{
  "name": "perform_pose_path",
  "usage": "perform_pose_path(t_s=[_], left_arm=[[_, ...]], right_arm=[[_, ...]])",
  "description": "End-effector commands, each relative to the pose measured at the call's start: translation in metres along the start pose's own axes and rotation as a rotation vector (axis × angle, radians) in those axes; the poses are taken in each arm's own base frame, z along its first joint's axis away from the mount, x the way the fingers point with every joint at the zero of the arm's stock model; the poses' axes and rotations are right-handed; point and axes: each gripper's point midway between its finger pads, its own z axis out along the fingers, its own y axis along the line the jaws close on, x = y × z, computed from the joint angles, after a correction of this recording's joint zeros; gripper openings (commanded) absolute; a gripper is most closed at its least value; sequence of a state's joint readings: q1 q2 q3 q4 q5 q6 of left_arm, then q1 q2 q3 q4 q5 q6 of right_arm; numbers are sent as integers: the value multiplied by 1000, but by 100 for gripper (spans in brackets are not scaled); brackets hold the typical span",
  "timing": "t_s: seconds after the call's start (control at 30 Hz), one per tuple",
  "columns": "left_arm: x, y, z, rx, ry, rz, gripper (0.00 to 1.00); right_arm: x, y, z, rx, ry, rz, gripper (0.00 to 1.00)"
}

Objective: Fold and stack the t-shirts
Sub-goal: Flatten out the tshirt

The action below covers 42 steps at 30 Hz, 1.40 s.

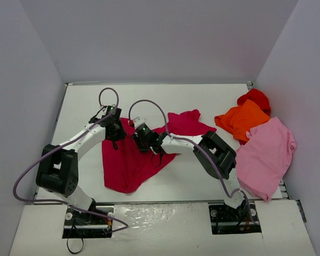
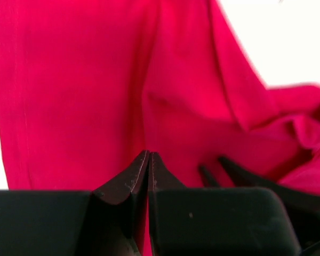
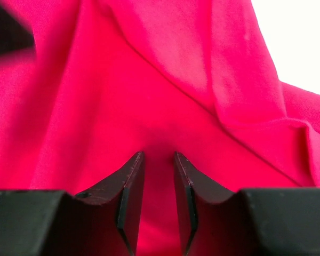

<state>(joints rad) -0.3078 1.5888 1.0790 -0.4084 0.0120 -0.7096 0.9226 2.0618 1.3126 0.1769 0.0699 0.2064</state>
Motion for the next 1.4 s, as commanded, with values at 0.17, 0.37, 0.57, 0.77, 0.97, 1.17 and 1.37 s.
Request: perform_pose_path(t_s=[0.17,0.37,0.57,0.77,0.97,1.17,1.37], left_arm=[[20,5,9,-42,95,-43,0],[27,7,37,-97,159,-41,0],[27,10,73,-174,223,-14,0],[-3,4,94,-242,217,36,0],[-51,4,97,-292,134,44,0],[-72,23,82,-329,70,9,0],[-85,35,61,-359,-68,-38,0]], right_arm=[[-24,5,0,-17,-40,-4,24],[-15,-7,10,7,-7,12,3],[-9,-25,26,43,24,32,0],[-25,-42,53,52,13,60,0],[-36,-79,86,82,9,97,0],[-38,-113,92,138,8,112,0],[-47,-114,82,131,-14,107,0]])
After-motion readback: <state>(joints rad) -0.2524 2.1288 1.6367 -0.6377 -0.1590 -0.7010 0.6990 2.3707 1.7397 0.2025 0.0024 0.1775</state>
